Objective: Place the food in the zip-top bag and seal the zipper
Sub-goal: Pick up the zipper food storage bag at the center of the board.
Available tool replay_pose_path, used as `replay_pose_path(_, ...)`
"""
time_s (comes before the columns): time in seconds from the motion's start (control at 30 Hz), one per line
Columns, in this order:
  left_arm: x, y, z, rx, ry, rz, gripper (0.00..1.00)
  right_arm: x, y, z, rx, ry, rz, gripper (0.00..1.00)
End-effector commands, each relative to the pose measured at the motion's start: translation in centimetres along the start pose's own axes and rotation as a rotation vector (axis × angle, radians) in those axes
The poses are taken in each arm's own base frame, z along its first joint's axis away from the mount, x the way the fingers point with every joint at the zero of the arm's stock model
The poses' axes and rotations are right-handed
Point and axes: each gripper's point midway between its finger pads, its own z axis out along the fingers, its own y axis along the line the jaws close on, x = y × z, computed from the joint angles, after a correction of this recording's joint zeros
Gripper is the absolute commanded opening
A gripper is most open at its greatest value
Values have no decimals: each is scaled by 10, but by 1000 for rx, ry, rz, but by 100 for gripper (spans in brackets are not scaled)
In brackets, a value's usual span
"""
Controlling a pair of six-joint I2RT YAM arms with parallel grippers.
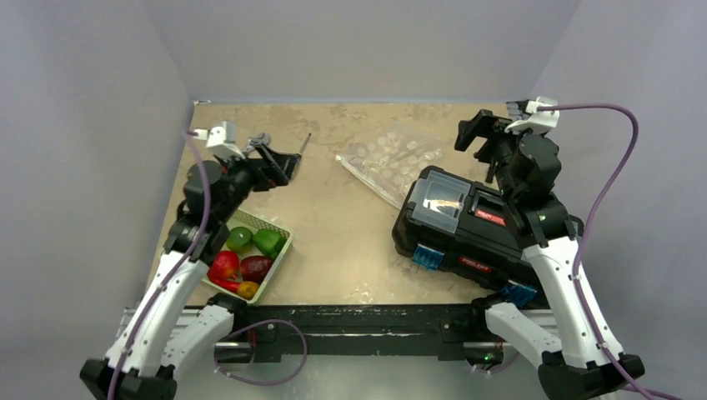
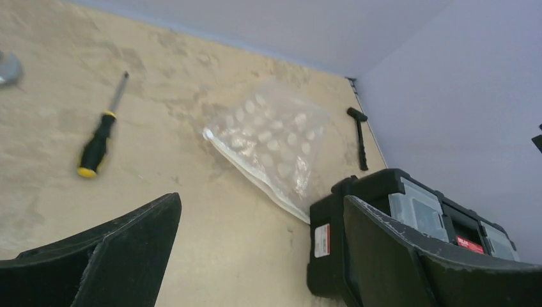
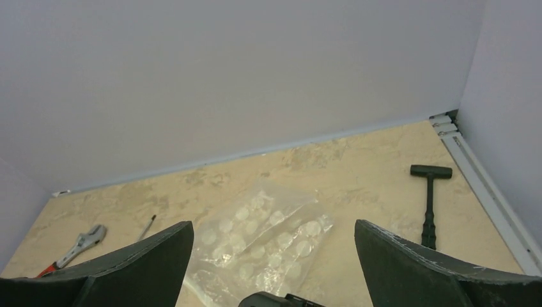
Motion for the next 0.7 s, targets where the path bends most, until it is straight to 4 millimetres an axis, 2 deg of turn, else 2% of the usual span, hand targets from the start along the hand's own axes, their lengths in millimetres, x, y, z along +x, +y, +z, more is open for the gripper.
replay_pose_path(0.0, 22, -18, 33, 92, 5, -193, 98, -7, 19, -9, -107, -22, 57, 99)
replay_pose_path(0.13, 52, -4, 66, 8, 48, -356, 96, 4, 47, -19, -284, 14, 51, 99)
replay_pose_path(0.23, 69, -6, 85, 26, 25, -461, 96, 17, 53, -20, -313, 60, 113, 99)
replay_pose_path(0.33, 81, -8, 96, 29, -47, -488, 94, 24, 64, -22, -364, 110, 141, 99)
replay_pose_path(0.5, 111, -11, 117, -5, -95, -502, 92, 25, 71, -27, -410, 125, 123, 99)
replay_pose_path(0.6, 129, -25, 133, 45, -89, -522, 82, 22, 68, -30, -402, 105, 117, 99)
replay_pose_path(0.67, 144, -23, 142, 32, -93, -549, 79, 22, 66, -31, -394, 104, 108, 99)
